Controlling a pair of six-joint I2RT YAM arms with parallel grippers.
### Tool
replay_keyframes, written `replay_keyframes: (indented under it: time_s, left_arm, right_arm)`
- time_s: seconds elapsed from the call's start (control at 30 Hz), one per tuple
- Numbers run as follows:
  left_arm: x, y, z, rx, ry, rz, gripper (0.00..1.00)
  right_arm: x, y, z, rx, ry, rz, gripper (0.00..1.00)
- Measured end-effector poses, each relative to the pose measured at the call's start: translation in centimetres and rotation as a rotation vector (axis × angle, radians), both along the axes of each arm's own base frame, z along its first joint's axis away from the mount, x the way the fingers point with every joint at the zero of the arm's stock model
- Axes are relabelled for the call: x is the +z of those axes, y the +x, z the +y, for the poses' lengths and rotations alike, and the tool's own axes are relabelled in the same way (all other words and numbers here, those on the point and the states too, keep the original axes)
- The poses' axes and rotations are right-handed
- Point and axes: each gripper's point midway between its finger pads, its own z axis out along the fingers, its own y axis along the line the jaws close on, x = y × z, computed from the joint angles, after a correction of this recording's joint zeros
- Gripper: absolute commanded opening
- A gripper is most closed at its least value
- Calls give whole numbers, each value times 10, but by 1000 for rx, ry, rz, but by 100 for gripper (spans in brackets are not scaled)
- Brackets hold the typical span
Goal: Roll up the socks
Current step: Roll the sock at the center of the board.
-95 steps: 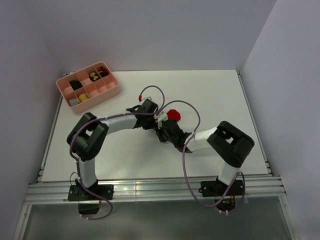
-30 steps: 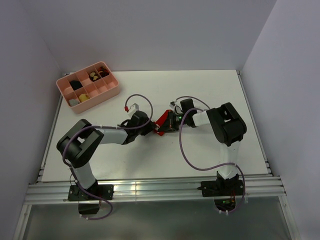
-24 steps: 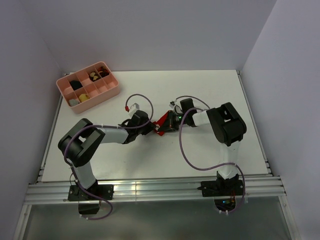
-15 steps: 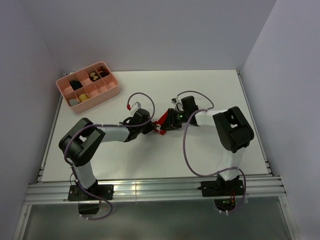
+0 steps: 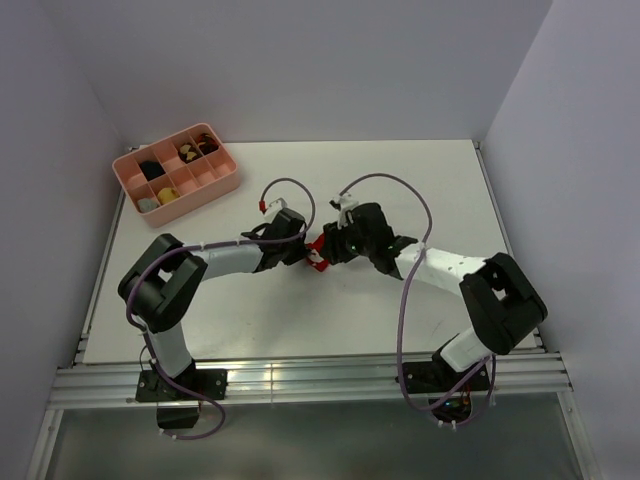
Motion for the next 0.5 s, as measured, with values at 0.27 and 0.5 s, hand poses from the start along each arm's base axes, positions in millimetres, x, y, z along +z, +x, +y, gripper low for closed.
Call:
replay_keyframes:
  time_s: [0.27, 0.5]
  left_arm:
    - [0, -4, 3, -24, 45, 27, 0]
    - [0, -6, 2, -36, 46, 40, 1]
  right_arm:
    - [-24, -21, 11, 69, -112, -141, 54]
    - [-24, -21, 18, 93, -128, -231, 54]
